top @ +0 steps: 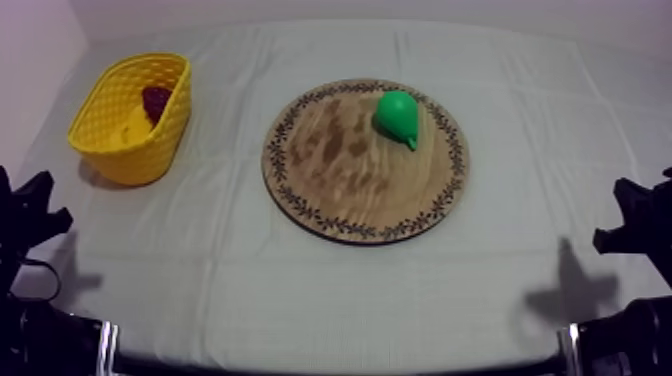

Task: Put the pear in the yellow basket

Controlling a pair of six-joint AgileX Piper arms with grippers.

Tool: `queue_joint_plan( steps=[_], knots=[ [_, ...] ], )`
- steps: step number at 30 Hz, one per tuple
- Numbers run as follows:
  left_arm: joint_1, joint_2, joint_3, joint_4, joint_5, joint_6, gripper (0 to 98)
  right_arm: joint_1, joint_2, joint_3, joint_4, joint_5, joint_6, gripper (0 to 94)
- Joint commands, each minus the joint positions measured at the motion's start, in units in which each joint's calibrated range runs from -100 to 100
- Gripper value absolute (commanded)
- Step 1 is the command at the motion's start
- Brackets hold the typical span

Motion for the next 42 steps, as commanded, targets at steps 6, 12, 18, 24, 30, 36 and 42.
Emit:
queue_joint_plan(
  steps=[6,12,18,24,30,36,42],
  knots=[
    [-0.41,-0.02,0.09,1.03,1.54,-0.19,0.0,0.0,0.01,0.05,0.01,0.05,-0.03,0.5],
    [-0.43,-0.02,0.09,1.03,1.54,-0.37,0.0,0.0,0.01,0.05,0.01,0.05,-0.03,0.5],
    [-0.31,-0.02,-0.72,0.58,1.68,-0.43,0.0,0.0,0.01,0.05,0.01,0.05,-0.03,0.5],
    [1.43,2.58,-4.02,-2.56,2.08,1.97,0.0,0.0,0.01,0.05,0.01,0.05,-0.03,0.5],
    [2.67,11.6,-15.32,-2.58,5.36,2.64,0.0,0.0,0.01,0.05,0.01,0.05,-0.03,0.5],
    [4.52,25.28,-30.69,-1.14,9.93,1.53,0.0,0.0,0.01,0.05,0.01,0.05,-0.03,0.5],
    [5.78,39.22,-47.27,0.15,18.18,-1.02,0.0,0.0,0.01,0.05,0.01,0.05,-0.03,0.5]
  ],
)
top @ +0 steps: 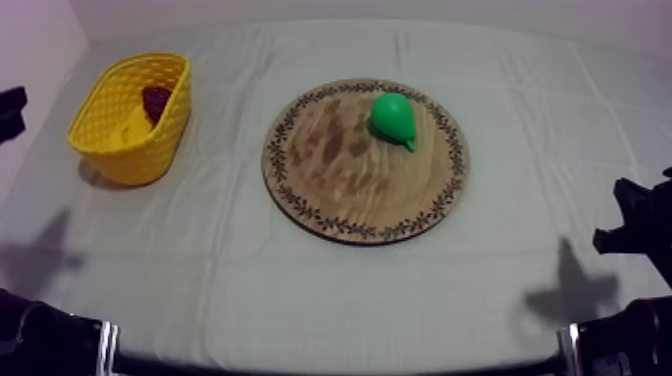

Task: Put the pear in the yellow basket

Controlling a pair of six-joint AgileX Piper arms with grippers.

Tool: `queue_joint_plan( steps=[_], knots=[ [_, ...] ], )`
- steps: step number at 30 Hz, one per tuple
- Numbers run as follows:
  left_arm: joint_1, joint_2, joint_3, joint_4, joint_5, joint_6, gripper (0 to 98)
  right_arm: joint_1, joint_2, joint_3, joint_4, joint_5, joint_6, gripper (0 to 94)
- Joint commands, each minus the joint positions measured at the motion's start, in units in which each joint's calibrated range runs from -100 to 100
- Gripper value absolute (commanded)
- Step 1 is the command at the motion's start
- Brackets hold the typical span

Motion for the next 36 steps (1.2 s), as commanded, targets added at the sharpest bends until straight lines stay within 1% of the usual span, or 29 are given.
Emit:
queue_joint_plan(
  steps=[1,5,11,14,19,26,30,34,36],
  knots=[
    [0.52,9.31,-11.7,0.29,3.02,-1.24,0.0,0.0,0.01,0.05,0.01,-0.06,0.0,0.5],
    [1.29,16.18,-18.98,1.13,4.48,-2.91,0.0,0.0,0.01,0.05,0.01,-0.06,0.0,0.5],
    [3.18,25.16,-27.08,2.21,4.31,-4.83,0.0,0.04,0.01,0.05,0.01,-0.06,0.0,0.5],
    [4.62,29.69,-30.95,2.37,3.7,-4.99,0.0,0.07,0.01,0.05,0.01,-0.06,0.0,0.5],
    [7.65,37.21,-39.1,2.37,3.34,-4.28,0.0,0.08,0.01,0.05,0.01,-0.06,0.0,0.5],
    [13.91,47.24,-49.28,0.52,3.31,-2.81,0.0,0.08,0.01,0.05,0.01,-0.06,0.0,0.5],
    [17.98,52.01,-53.57,-1.86,4.41,-2.02,0.0,0.08,0.01,0.05,0.01,-0.06,0.0,0.5],
    [21.65,56.29,-55.05,-3.97,4.73,-2.42,0.0,0.08,0.01,0.05,0.01,-0.06,0.0,0.5],
    [23.1,58.37,-55.04,-4.59,4.13,-2.83,0.0,0.08,0.01,0.05,0.01,-0.06,0.0,0.5]
  ],
)
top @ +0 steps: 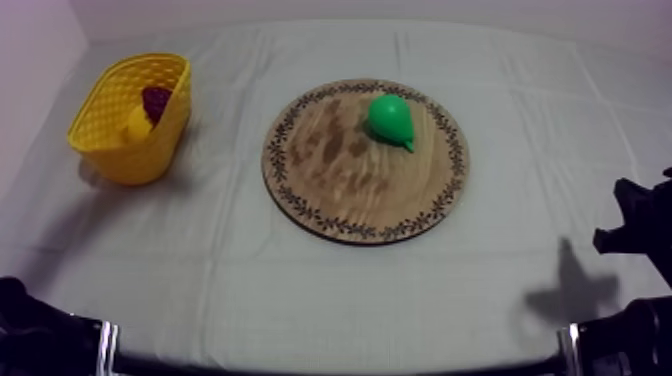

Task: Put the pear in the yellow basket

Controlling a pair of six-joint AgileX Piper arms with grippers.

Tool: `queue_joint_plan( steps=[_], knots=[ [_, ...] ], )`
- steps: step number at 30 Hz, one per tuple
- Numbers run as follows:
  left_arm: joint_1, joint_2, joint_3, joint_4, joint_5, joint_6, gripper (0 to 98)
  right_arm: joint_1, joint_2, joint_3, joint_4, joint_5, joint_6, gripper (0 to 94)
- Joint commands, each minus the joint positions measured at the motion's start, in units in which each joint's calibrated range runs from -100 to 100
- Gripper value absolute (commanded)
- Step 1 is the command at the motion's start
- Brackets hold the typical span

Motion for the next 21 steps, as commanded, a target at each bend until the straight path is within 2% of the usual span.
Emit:
queue_joint_plan(
  steps=[1,15,17,19,21],
  knots=[
    [2.46,2.77,0.06,-0.41,-0.69,-0.27,0.0,-0.03,0.01,0.05,0.01,0.03,0.0,0.5],
    [8.71,15.67,-4.0,-0.63,-3.44,-0.72,0.0,-0.03,0.01,0.05,0.01,0.03,0.0,0.5],
    [9.14,17.65,-4.99,-0.12,-3.48,-2.4,0.0,-0.03,0.01,0.05,0.01,0.03,0.0,0.5],
    [9.36,19.47,-5.79,1.18,-3.5,-5.65,0.0,-0.03,0.01,0.05,0.01,0.03,0.0,0.5],
    [9.47,20.96,-6.6,2.1,-3.51,-7.58,0.0,-0.03,0.01,0.05,0.01,0.03,0.0,0.5]
  ],
)
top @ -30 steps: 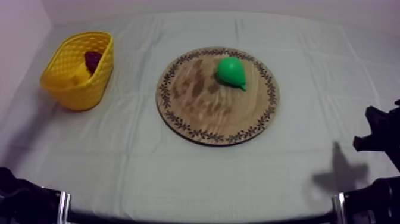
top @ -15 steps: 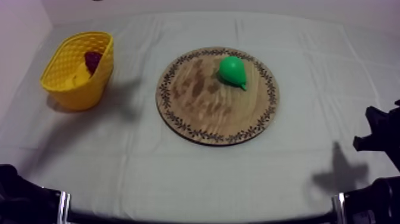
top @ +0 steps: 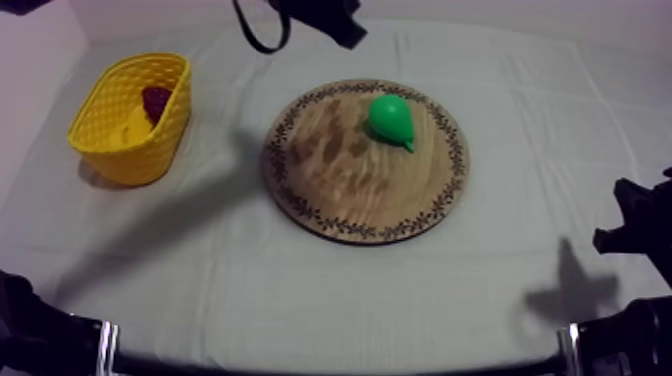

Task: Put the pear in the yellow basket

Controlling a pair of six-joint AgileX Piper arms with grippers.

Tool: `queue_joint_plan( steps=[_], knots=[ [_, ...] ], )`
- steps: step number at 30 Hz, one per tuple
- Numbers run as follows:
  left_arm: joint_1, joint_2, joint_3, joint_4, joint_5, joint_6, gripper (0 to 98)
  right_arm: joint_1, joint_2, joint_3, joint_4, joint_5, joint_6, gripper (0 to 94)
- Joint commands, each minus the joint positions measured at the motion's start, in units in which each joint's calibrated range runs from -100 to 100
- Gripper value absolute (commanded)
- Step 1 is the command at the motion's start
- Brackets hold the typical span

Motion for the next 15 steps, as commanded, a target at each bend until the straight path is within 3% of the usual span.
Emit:
queue_joint_plan(
  steps=[1,12,15],
  knots=[
    [0.07,1.55,-0.76,0.83,0.03,-4.16,0.0,0.01,0.01,0.05,0.01,-0.05,0.0,0.5],
    [-0.73,5.37,-4.33,1.52,1.08,-7.6,0.7,0.01,0.01,0.05,0.01,-0.05,0.0,0.5],
    [-0.99,5.95,-5.35,1.41,1.44,-7.36,11.2,0.01,0.01,0.05,0.01,-0.05,0.0,0.5]
  ],
)
